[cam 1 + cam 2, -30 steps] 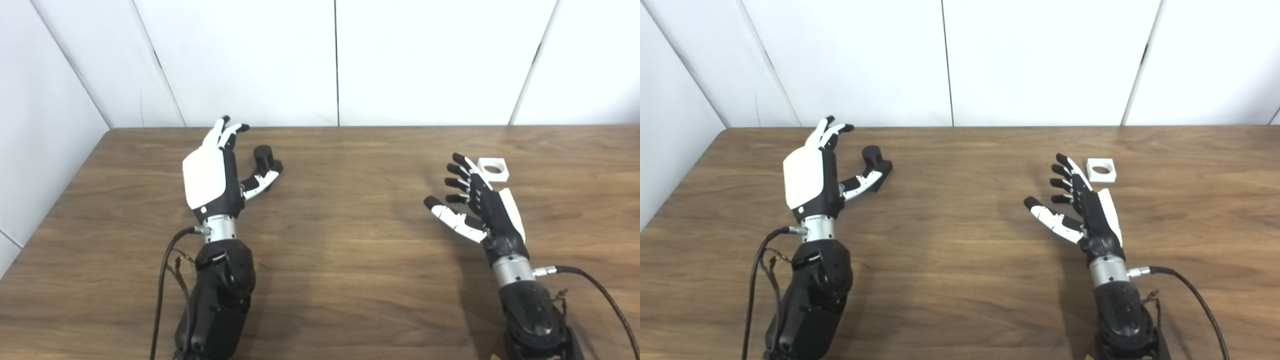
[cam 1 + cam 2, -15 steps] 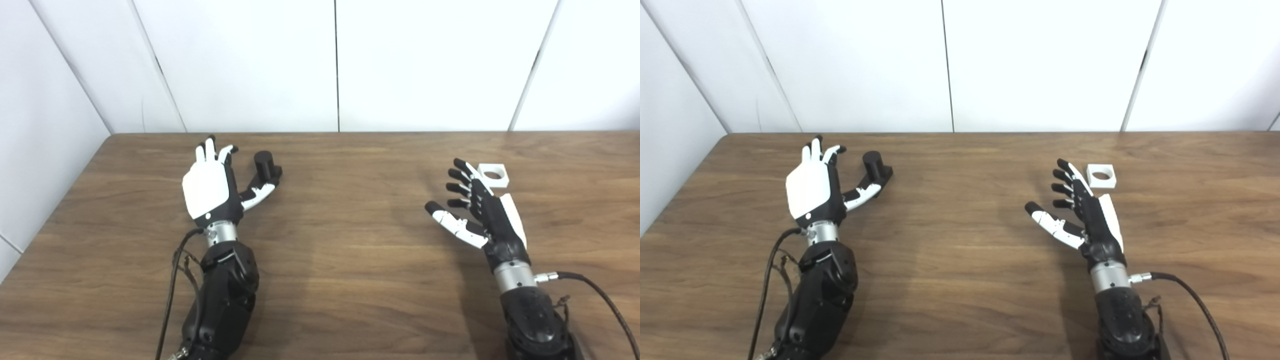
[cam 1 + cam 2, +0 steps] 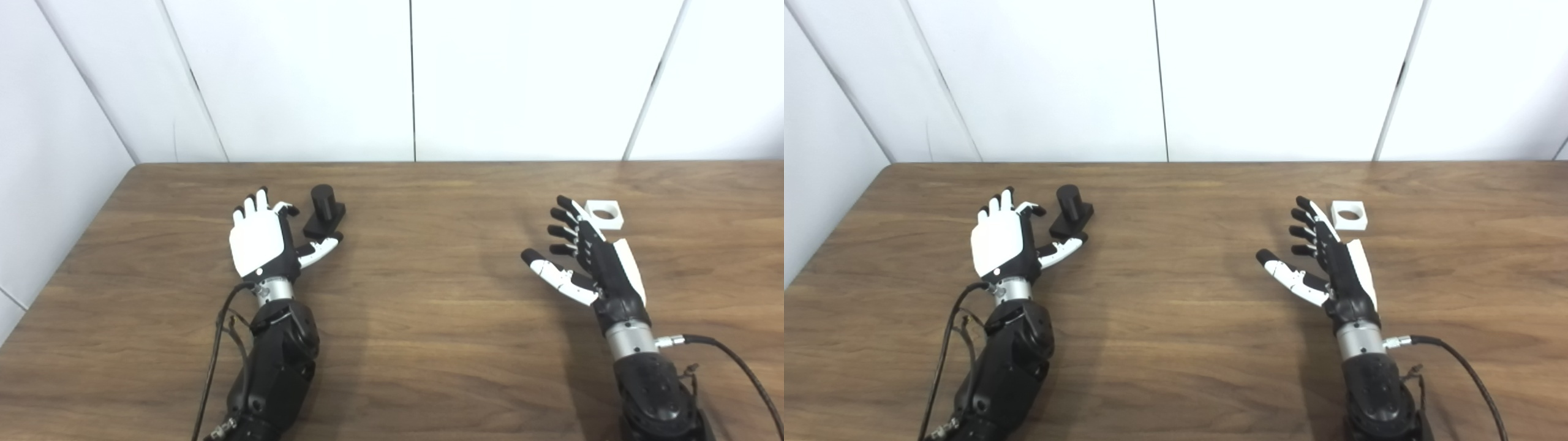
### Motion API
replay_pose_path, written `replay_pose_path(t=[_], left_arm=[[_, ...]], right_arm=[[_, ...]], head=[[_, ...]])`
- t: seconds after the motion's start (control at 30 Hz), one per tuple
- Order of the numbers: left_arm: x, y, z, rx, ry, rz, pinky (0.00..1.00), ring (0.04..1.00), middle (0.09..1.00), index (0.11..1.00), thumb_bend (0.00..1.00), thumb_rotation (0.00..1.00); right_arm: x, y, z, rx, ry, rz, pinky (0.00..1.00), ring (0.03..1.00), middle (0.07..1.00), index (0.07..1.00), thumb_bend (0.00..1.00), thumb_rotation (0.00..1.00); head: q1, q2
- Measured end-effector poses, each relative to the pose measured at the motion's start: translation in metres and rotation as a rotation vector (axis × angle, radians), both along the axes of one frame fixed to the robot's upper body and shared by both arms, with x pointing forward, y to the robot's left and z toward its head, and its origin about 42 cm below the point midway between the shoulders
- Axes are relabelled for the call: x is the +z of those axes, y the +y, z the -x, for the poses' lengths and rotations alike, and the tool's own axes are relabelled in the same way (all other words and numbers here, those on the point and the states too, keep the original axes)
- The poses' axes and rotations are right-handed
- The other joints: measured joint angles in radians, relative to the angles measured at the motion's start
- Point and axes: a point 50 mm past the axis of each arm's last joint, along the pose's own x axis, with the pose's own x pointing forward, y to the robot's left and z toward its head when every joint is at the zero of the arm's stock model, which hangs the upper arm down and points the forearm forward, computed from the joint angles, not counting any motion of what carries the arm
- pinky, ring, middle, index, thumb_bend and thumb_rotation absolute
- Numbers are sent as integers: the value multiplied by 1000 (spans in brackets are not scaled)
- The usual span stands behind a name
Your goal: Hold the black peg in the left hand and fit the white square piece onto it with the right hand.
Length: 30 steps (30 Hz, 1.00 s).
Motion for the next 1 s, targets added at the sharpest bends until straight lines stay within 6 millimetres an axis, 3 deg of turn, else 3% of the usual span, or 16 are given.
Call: replay_pose_path(t=[0.17,0.4,0.43,0.5,1.0], left_arm=[[-4,-2,-2,-9,19,7,964,986,956,631,868,516],[-4,-4,-8,-33,-12,42,969,946,888,539,803,294],[-4,-5,-8,-36,-25,52,978,940,884,509,636,170],[-3,-6,-9,-47,-44,61,983,928,873,494,550,103],[2,-12,-12,-73,-94,93,989,899,843,485,520,70]], right_arm=[[0,0,0,-2,-1,-1,696,815,879,911,608,355],[0,0,0,-3,0,-2,721,824,881,914,601,374],[0,0,0,-4,0,-2,713,820,878,913,603,379],[-1,0,1,-5,1,0,707,819,878,914,602,379],[-2,-3,2,-12,4,2,704,819,873,911,598,405]], head=[[-2,0],[-3,6],[-2,6],[-2,8],[-9,15]])
